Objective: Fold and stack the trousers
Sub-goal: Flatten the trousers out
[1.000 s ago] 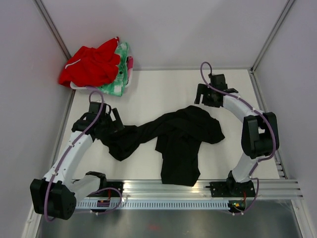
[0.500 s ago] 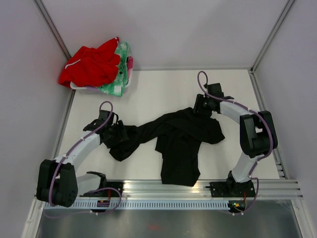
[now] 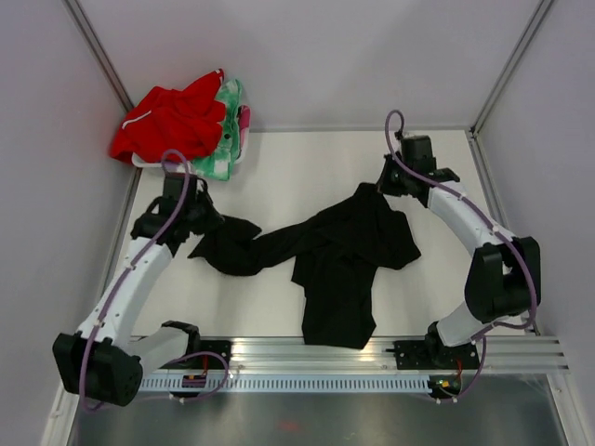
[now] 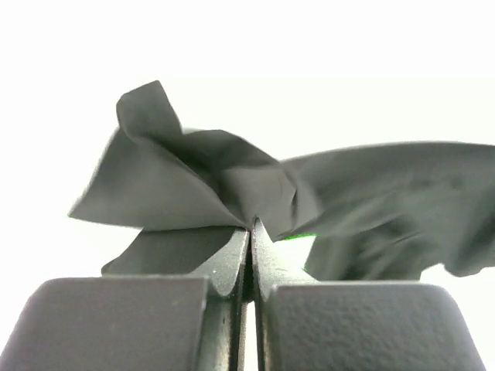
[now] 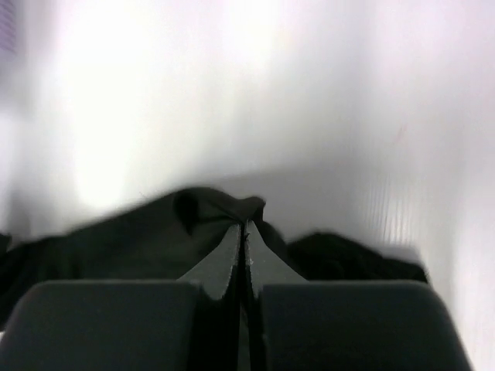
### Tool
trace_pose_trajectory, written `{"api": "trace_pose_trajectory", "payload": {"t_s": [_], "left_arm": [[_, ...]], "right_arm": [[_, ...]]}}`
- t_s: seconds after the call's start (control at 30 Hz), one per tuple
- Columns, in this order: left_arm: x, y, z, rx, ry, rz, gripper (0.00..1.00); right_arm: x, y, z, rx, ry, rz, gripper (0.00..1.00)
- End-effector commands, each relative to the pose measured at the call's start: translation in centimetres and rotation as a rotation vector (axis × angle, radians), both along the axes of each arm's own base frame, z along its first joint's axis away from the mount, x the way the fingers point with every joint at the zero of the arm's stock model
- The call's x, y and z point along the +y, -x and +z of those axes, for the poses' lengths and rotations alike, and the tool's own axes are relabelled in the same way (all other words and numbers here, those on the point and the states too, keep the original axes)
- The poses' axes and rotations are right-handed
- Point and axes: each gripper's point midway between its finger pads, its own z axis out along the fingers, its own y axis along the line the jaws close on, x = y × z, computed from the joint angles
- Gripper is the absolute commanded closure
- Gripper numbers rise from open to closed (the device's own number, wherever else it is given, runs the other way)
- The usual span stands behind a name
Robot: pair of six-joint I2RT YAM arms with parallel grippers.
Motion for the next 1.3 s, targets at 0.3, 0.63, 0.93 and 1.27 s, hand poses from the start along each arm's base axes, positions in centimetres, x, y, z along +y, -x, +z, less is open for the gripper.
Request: {"api": "trace_pose_trajectory", "payload": {"t_s": [0.3, 0.63, 0.93, 1.27], "left_arm": [[7.6, 0.0, 27.0, -0.638, -0.207, 0.256, 0.98], [6.4, 1.1, 11.3, -0.256, -0.174, 0.237, 0.98], [4.0, 5.7, -1.5, 0.03, -0.069, 0.17, 0.96], [5.6, 6.9, -3.6, 0.138, -0.096, 0.295, 0.0]], "right_arm": [[-7.5, 3.2, 33.6, -0.831, 0.092, -0.268, 1.0], [-8.3, 7.3, 19.6, -0.441, 0.17, -0.249, 1.0], [-6.8, 11.5, 5.5, -0.135, 0.128, -0.172, 1.0], [-6.3, 9.1, 2.8, -0.08, 0.14, -0.168, 1.0]]}}
